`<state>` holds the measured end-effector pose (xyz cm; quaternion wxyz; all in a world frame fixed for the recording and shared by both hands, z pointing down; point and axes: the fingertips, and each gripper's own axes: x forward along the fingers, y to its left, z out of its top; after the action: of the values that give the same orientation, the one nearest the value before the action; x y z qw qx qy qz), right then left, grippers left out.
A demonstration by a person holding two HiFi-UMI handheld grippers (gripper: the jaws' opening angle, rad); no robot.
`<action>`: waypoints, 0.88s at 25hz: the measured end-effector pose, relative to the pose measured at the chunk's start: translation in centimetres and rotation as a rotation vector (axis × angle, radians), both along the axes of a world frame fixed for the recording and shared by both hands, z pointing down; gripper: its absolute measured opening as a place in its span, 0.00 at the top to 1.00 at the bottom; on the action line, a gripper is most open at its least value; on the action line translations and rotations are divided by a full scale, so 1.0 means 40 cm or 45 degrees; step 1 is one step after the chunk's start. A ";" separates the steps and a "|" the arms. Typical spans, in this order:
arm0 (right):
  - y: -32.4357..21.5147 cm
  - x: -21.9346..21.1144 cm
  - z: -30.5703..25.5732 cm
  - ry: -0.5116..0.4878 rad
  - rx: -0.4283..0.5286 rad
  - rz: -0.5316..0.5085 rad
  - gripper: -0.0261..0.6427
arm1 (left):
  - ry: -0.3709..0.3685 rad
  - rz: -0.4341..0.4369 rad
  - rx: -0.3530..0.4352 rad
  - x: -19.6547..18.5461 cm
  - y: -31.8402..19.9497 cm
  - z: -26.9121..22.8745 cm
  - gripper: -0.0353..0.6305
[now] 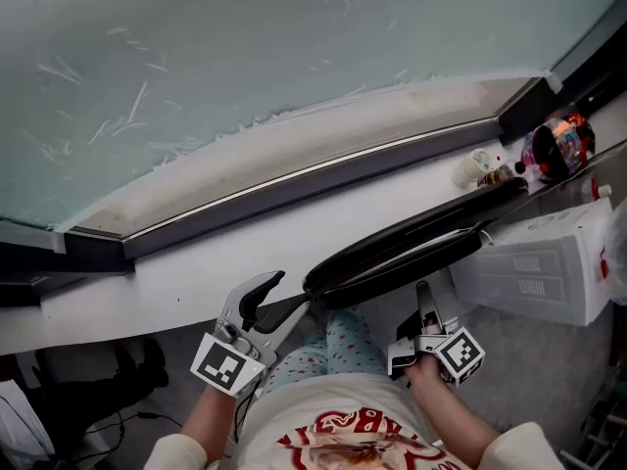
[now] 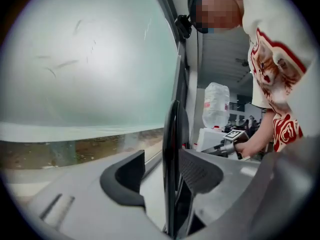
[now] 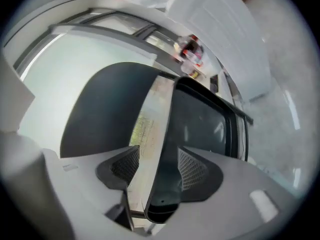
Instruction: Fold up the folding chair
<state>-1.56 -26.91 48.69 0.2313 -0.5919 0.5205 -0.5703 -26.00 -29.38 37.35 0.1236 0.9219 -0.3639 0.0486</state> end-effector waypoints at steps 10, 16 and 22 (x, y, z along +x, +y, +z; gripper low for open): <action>-0.095 -0.233 -0.550 0.946 0.916 -0.668 0.85 | 0.019 -0.199 0.148 0.034 0.006 -0.202 0.80; -0.073 -0.404 -0.666 1.072 1.154 -0.803 0.94 | 0.036 -0.286 0.253 0.054 -0.021 -0.315 0.95; -0.038 -0.422 -0.632 0.993 1.112 -0.779 0.94 | -0.008 -0.212 0.259 0.084 0.039 -0.297 0.95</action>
<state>-18.45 -28.45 23.40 0.0721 -0.4321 0.8943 -0.0906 -22.65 -27.82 25.46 0.0319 0.8961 -0.4428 0.0040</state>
